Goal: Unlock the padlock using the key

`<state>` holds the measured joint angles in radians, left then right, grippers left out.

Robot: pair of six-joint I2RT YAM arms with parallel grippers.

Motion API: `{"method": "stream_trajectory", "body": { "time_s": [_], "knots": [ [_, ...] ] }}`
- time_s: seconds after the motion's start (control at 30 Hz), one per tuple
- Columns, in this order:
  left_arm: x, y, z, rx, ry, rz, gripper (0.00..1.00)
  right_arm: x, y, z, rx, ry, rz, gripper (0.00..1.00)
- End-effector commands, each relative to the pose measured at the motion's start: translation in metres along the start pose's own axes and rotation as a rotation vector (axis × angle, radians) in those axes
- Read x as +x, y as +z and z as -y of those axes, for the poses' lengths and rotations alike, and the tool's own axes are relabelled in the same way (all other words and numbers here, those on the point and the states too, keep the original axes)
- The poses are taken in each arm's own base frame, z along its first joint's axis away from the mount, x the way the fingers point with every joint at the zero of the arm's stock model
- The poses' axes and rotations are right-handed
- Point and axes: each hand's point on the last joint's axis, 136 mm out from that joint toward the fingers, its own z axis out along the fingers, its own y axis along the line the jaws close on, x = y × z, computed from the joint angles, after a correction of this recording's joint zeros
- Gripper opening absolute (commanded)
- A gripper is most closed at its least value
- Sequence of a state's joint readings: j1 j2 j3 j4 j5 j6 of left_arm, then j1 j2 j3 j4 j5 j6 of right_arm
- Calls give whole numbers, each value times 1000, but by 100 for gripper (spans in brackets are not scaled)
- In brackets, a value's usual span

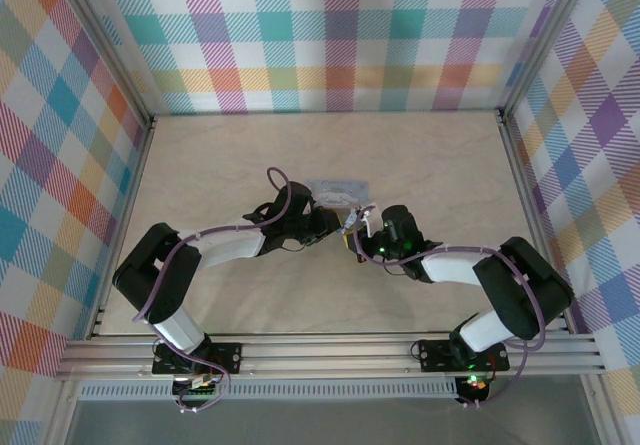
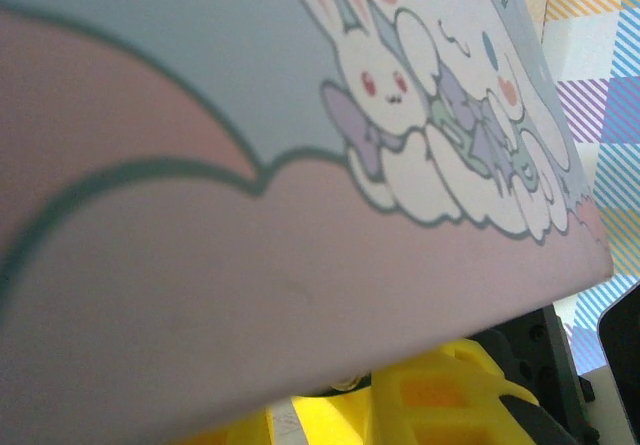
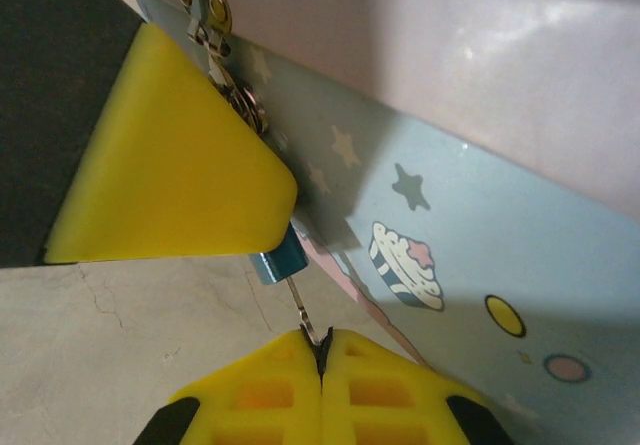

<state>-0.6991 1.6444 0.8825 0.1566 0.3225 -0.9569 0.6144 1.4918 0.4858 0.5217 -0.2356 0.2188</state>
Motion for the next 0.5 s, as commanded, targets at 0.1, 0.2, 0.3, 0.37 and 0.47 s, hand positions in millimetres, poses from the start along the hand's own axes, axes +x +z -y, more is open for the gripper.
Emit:
{"method": "stream_trajectory", "body": {
  "time_s": [0.1, 0.2, 0.3, 0.37, 0.47],
  "knots": [
    [14, -8, 35, 105, 54, -73, 3, -71, -4, -18, -63, -98, 199, 0],
    [15, -8, 34, 102, 54, -75, 3, -75, -4, -17, -63, -108, 202, 0],
    [15, -7, 33, 99, 56, -75, 3, -80, -5, -18, -71, -115, 208, 0],
    [15, -6, 33, 98, 55, -77, 3, -82, -5, -18, -76, -118, 211, 0],
    [15, -6, 34, 101, 57, -78, 3, -84, -4, -20, -86, -119, 211, 0]
  ]
}}
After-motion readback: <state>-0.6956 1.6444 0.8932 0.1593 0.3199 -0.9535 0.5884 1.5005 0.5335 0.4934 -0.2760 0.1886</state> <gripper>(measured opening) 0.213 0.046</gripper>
